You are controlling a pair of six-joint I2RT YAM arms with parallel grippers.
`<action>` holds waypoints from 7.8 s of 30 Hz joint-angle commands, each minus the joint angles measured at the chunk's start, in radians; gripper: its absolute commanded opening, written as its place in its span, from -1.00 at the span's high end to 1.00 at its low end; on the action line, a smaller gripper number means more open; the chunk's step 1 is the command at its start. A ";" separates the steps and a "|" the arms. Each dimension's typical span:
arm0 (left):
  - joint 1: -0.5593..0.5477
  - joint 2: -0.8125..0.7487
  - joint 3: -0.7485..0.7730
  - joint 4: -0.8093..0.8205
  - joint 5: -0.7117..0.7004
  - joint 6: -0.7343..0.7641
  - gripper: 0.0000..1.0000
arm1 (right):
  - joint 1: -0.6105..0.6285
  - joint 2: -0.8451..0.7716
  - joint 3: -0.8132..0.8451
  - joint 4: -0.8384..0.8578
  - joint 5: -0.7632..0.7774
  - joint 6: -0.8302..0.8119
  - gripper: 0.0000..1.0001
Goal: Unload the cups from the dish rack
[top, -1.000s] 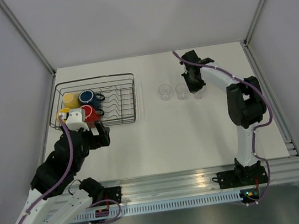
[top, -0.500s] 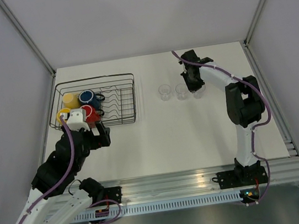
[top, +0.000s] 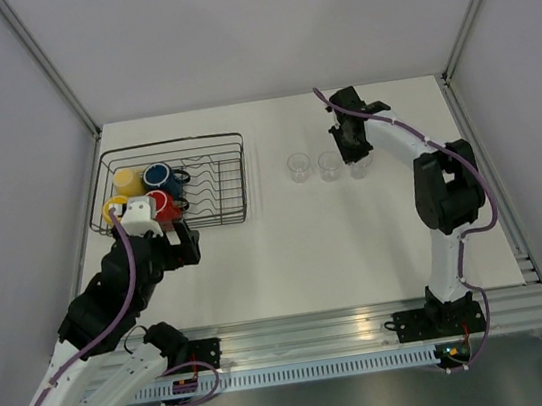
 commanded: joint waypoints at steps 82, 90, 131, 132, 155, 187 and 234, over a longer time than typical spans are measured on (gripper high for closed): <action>0.728 1.261 0.477 -0.008 0.294 -0.184 -0.97 | 0.004 -1.112 -0.790 0.592 -0.603 0.414 -0.96; 0.729 1.287 0.469 -0.005 0.296 -0.177 -0.93 | 0.004 -1.112 -0.798 0.600 -0.610 0.413 -0.96; 0.728 0.977 0.679 -0.115 0.483 -0.100 0.95 | 0.004 -1.123 -0.779 0.609 -0.674 0.396 -0.96; 0.728 0.947 0.685 -0.115 0.503 -0.100 0.95 | 0.004 -1.126 -0.788 0.633 -0.688 0.399 -0.95; 0.400 0.614 0.339 0.545 1.173 -0.650 0.95 | 0.216 -0.996 -1.011 1.608 -0.886 0.781 -0.87; 0.170 0.548 -0.019 1.075 1.138 -1.238 0.95 | 0.352 -0.878 -0.940 1.870 -0.910 0.655 0.99; 0.185 0.138 0.296 0.024 -0.080 0.006 -0.99 | 0.476 -0.409 -0.257 0.085 -0.022 0.180 0.99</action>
